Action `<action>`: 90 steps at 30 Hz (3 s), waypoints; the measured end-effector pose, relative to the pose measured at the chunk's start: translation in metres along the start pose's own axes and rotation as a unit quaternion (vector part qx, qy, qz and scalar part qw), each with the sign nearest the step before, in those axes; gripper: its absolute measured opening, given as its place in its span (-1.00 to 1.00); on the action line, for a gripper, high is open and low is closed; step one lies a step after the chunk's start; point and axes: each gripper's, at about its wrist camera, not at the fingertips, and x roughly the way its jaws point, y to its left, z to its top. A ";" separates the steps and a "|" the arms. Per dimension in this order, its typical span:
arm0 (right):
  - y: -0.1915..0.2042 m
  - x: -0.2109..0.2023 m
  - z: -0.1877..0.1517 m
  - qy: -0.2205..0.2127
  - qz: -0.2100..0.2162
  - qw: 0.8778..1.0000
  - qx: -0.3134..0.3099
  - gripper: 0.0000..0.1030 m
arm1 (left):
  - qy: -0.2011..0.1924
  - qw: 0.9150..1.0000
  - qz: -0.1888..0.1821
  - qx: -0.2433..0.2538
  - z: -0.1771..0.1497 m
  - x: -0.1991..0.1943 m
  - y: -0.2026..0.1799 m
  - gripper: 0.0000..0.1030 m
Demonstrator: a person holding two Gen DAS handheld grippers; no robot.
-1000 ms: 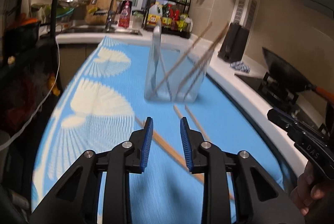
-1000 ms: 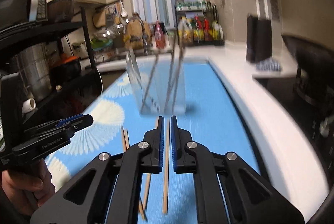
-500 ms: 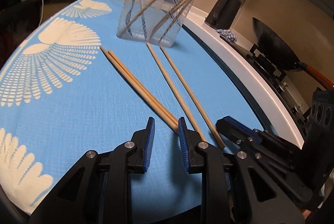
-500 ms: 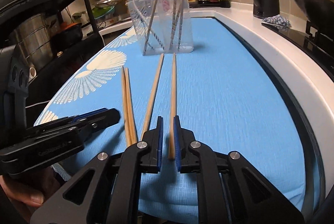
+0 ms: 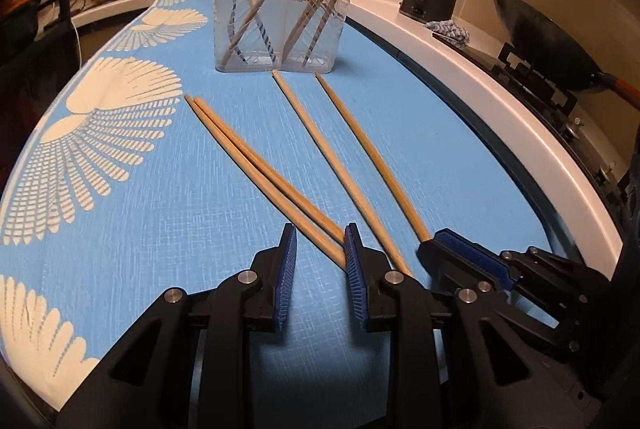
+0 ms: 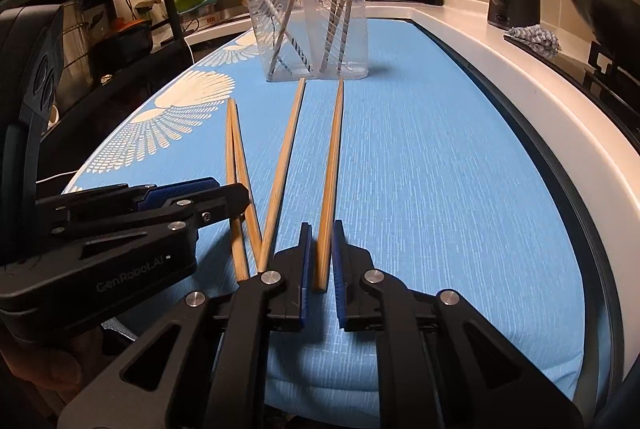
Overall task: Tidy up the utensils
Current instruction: 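Move both open tools back down to the chopsticks on the cloth, then grasp one wooden chopstick with the left tool while the right tool grasps another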
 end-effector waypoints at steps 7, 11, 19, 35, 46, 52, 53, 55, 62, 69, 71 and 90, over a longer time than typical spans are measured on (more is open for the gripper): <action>-0.004 -0.002 0.000 0.004 -0.007 1.000 0.003 -0.85 | -0.007 0.999 0.027 -0.020 0.001 -0.009 0.037 -0.56; -0.006 -0.003 -0.001 0.004 -0.016 1.000 0.004 -0.85 | -0.015 0.998 0.051 -0.032 -0.001 -0.017 0.057 -0.55; -0.003 -0.002 -0.002 -0.001 -0.029 1.000 -0.002 -0.82 | -0.050 0.995 0.088 0.011 -0.017 -0.023 0.049 -0.55; -0.008 -0.003 -0.002 0.000 -0.041 0.999 0.003 -0.80 | -0.073 0.989 0.127 0.009 -0.022 -0.032 0.065 -0.61; -0.005 -0.003 -0.001 0.001 -0.041 0.999 0.007 -0.87 | -0.082 0.989 0.126 0.018 -0.023 -0.032 0.068 -0.78; -0.007 -0.005 -0.002 0.001 -0.048 0.999 0.017 -0.87 | -0.088 0.988 0.130 0.009 -0.030 -0.039 0.076 -0.83; -0.008 -0.005 -0.003 0.001 -0.048 0.999 0.018 -0.87 | -0.089 0.987 0.131 0.007 -0.031 -0.040 0.077 -0.84; -0.008 -0.006 -0.003 0.001 -0.050 0.999 0.018 -0.87 | -0.093 0.986 0.136 0.000 -0.032 -0.042 0.080 -0.84; -0.006 -0.003 0.000 0.004 -0.045 0.999 0.015 -0.82 | -0.096 0.986 0.138 -0.005 -0.029 -0.037 0.077 -0.83; -0.007 -0.003 -0.001 0.004 -0.042 0.999 0.019 -0.87 | -0.101 0.985 0.137 0.007 -0.029 -0.035 0.075 -0.86; -0.008 -0.004 -0.001 0.005 -0.041 0.999 0.021 -0.87 | -0.101 0.986 0.130 0.009 -0.030 -0.037 0.074 -0.87; -0.013 -0.008 -0.005 0.005 -0.047 0.998 0.034 -0.84 | -0.111 0.990 0.085 0.028 -0.047 -0.047 0.064 -0.85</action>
